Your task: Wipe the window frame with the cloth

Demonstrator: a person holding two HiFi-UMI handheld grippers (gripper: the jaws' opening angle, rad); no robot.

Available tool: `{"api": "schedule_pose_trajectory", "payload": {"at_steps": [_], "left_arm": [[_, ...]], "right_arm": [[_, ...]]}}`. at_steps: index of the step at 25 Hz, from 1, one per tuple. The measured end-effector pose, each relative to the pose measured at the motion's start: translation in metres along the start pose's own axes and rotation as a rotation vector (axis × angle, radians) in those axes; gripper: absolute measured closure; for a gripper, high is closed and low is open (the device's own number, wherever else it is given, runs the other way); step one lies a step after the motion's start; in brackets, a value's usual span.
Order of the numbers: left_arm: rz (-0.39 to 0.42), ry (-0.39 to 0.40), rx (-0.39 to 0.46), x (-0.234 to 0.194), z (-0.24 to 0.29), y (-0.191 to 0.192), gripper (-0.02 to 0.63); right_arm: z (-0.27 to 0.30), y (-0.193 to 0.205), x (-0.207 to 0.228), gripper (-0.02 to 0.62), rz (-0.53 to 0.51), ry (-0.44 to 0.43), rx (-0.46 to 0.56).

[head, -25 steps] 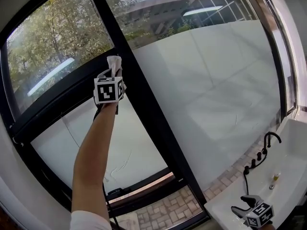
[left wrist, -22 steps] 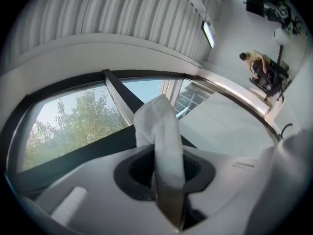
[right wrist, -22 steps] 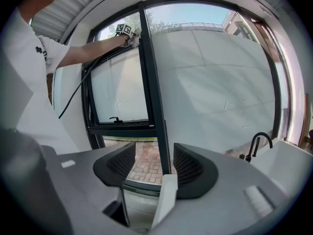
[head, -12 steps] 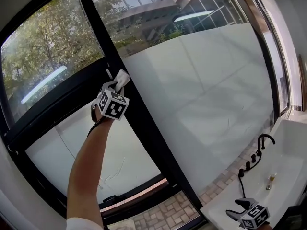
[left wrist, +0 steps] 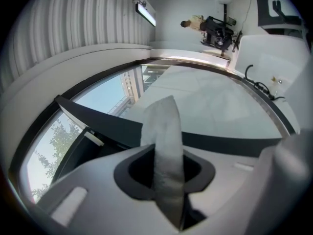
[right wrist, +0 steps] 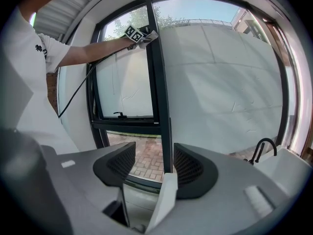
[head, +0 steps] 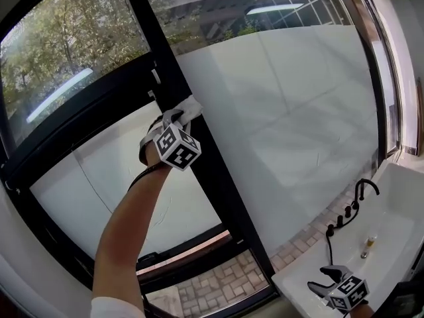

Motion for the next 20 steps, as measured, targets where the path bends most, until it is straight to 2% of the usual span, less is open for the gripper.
{"api": "schedule_pose_trajectory", "payload": {"at_steps": [10, 20], "left_arm": [[0.067, 0.086, -0.013, 0.094, -0.014, 0.019, 0.503], [0.101, 0.170, -0.042, 0.186, -0.028, 0.038, 0.503]], "right_arm": [[0.015, -0.008, -0.014, 0.350, -0.034, -0.053, -0.013], [0.022, -0.018, -0.015, 0.350, -0.064, -0.082, -0.019]]}}
Point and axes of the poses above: the fingertips, and each gripper's own axes: z forward along the fingers, x to its right, y out of its underside, the point moved 4 cm from there along -z, backward along the fingers, and after that the axes turned 2 degrees about -z, right-handed, at the moved point
